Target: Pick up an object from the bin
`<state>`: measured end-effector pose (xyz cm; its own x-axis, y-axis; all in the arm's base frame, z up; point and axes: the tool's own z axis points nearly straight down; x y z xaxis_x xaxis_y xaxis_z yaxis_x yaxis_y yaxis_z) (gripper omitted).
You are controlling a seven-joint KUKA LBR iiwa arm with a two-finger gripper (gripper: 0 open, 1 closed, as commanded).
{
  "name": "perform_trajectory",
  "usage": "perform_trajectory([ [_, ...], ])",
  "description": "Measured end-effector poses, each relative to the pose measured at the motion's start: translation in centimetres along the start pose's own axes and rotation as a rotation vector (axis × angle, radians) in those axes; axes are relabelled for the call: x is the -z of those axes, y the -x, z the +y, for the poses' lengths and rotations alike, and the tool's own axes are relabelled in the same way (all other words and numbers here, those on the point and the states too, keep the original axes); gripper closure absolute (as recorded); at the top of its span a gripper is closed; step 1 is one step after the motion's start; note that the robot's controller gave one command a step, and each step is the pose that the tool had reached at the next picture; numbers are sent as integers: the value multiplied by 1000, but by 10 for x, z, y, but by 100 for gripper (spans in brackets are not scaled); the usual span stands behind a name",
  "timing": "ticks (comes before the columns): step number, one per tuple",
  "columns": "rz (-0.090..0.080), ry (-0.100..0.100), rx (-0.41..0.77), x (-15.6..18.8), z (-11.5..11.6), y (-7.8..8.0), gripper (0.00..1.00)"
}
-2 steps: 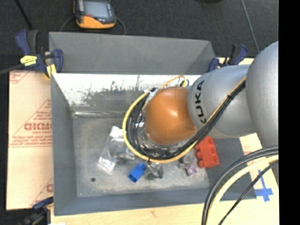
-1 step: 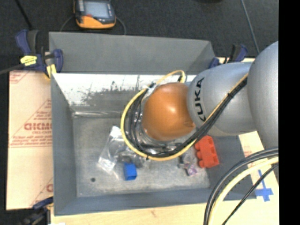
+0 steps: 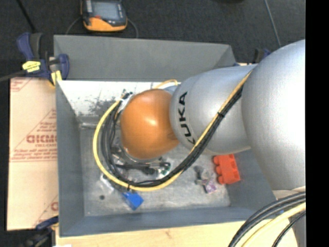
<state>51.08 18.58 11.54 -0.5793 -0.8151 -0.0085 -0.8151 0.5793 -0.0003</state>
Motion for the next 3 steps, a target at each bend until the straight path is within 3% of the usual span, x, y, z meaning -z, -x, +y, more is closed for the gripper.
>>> perform_trajectory([
  [1,6,0,-6,-2,-3,-4,0],
  [2,10,3,283,-44,1,-50,0],
  [3,8,2,283,-44,1,-50,100],
])
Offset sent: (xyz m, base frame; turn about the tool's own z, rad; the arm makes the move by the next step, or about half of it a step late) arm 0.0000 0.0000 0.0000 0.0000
